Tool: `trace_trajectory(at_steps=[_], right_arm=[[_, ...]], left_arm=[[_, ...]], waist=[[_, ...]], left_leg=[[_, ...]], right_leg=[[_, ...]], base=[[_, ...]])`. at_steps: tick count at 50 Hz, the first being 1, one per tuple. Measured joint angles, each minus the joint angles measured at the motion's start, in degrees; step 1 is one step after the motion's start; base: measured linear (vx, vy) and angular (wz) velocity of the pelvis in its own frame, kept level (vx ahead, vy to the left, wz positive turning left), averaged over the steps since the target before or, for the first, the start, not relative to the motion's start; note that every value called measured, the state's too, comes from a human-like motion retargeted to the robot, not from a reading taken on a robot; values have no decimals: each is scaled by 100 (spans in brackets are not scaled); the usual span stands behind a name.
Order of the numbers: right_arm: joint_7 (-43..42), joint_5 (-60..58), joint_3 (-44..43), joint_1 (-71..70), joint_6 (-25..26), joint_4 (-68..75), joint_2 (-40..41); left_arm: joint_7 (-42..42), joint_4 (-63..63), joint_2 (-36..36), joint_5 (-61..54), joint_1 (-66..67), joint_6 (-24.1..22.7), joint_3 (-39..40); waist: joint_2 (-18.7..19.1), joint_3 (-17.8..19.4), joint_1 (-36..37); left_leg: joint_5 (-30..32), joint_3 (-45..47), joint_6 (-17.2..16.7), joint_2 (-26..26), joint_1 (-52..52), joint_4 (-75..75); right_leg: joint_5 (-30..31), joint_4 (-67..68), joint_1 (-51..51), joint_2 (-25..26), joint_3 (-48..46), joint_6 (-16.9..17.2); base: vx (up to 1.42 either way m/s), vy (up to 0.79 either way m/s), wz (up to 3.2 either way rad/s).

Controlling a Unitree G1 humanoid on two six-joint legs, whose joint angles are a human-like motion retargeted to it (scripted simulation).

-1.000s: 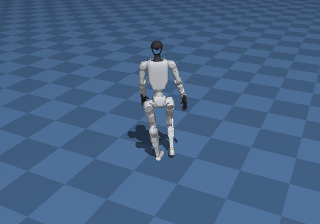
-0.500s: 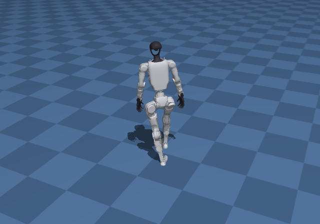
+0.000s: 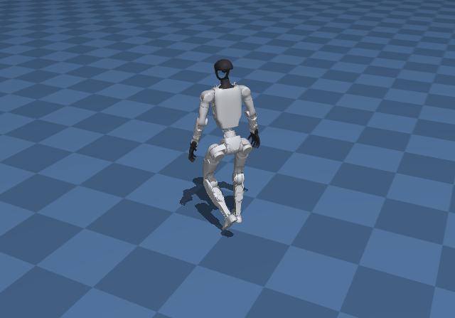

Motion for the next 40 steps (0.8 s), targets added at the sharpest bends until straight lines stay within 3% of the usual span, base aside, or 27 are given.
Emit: trace_trajectory(at_steps=[8, 20, 32, 40], right_arm=[[-49, 148, 336, -163, -73, -271, -262], [-29, 257, 788, -305, -277, -576, -526], [8, 117, 1038, -192, -347, -619, -663], [48, -146, 1085, -55, -307, -412, -699]], left_arm=[[-72, -335, 171, 1, 213, -69, -6], [-167, -412, 290, -220, 545, -186, 91], [-281, -302, 315, -432, 652, -206, 219], [-372, -155, 307, -452, 617, -232, 286]], waist=[[-207, -117, 250], [-399, 47, 598], [-466, 207, 744], [-486, 227, 739]], left_leg=[[-171, 258, 146, -140, -1493, 415], [-87, 407, -223, -417, -2604, -407], [-62, 463, -337, -529, -2779, -1465], [-231, 631, -105, -585, -2363, -2015]], right_leg=[[-497, -42, 127, -71, 18, 156], [-1061, 186, 436, -197, 195, 412], [-1232, 364, 787, -318, 317, 597], [-744, 336, 1140, -401, 367, 820]], base=[[22, -5, 13], [19, -2, -6], [20, 0, -2], [25, 4, 2]])
